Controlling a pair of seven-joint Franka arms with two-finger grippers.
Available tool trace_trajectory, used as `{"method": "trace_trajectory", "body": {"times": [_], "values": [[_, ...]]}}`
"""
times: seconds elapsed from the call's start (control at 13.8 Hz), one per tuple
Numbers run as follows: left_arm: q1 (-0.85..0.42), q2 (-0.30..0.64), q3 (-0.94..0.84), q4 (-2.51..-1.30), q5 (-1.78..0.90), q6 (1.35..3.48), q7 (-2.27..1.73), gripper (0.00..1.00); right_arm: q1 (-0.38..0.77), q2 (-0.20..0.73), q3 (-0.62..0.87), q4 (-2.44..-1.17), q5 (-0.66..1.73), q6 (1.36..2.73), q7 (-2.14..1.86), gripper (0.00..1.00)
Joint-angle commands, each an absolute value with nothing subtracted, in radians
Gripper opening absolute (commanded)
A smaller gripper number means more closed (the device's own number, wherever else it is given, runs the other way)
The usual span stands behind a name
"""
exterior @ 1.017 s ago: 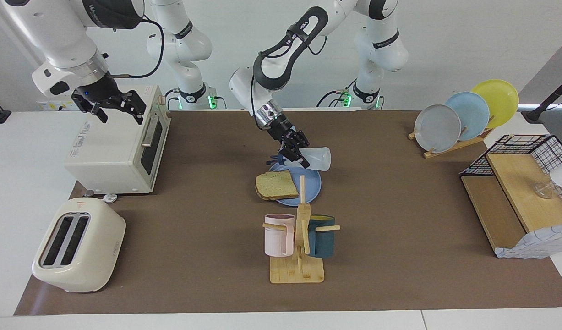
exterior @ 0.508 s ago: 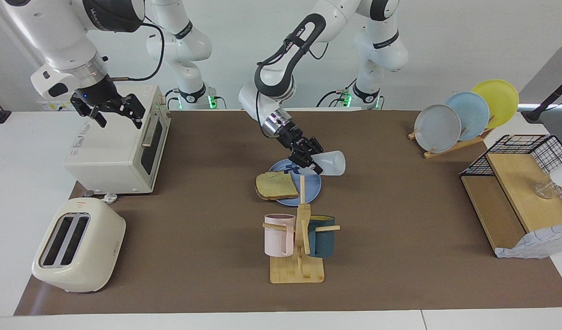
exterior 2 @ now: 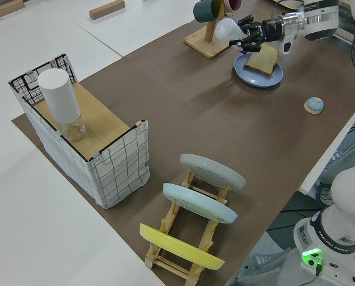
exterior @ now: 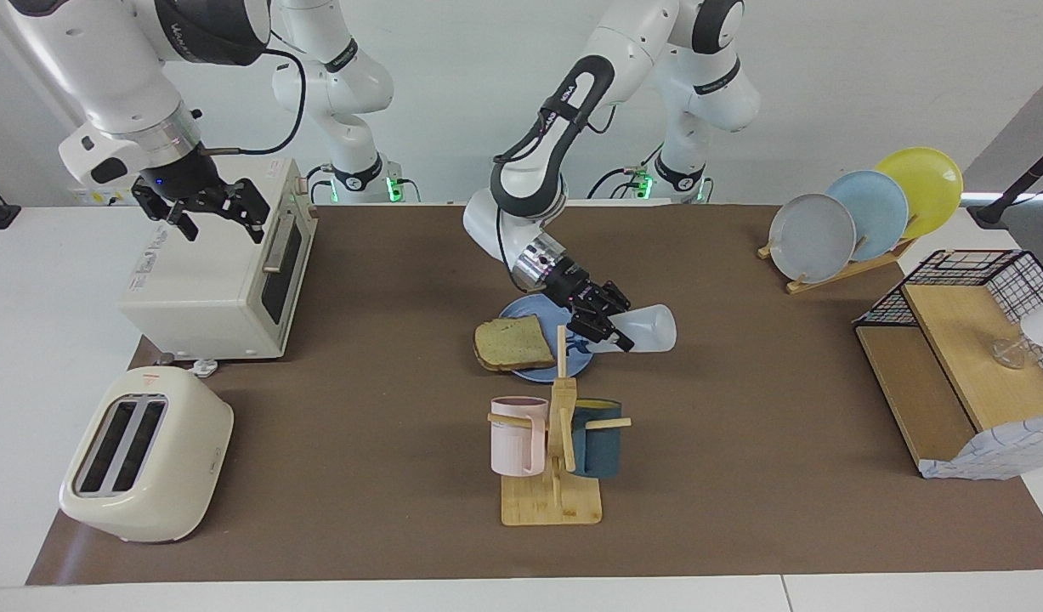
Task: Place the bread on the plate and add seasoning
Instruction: 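Shake the upturned bottle over the toast with the left gripper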
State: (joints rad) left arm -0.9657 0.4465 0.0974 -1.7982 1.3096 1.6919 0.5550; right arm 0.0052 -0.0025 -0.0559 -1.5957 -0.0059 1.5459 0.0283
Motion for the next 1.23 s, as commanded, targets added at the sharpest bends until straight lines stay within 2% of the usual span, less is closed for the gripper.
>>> {"method": "trace_trajectory", "body": {"times": [0.0,0.36,0.58,0.73,0.87,1.02,1.16], "values": [[-1.050,0.453,0.095,-1.773,1.255,1.661,0.554,0.00,-0.012,-0.028,-0.049,-1.628,-0.006,1.557,-0.002,1.00],[-1.231,0.443,0.095,-1.735,1.181,1.546,0.555,0.00,-0.011,-0.028,-0.049,-1.626,-0.006,1.555,0.002,1.00],[-1.246,0.440,0.095,-1.733,1.180,1.526,0.555,0.00,-0.009,-0.028,-0.049,-1.626,-0.006,1.557,0.003,1.00],[-1.220,0.442,0.101,-1.736,1.183,1.546,0.555,0.00,-0.011,-0.028,-0.049,-1.626,-0.006,1.557,0.003,1.00],[-1.131,0.452,0.101,-1.738,1.196,1.590,0.554,0.00,-0.011,-0.028,-0.049,-1.626,-0.005,1.557,0.003,1.00],[-0.990,0.460,0.101,-1.743,1.267,1.652,0.554,0.00,-0.009,-0.028,-0.049,-1.626,-0.006,1.557,0.003,1.00],[-0.942,0.463,0.103,-1.740,1.294,1.680,0.552,0.00,-0.011,-0.028,-0.049,-1.626,-0.006,1.557,0.003,1.00]]}}
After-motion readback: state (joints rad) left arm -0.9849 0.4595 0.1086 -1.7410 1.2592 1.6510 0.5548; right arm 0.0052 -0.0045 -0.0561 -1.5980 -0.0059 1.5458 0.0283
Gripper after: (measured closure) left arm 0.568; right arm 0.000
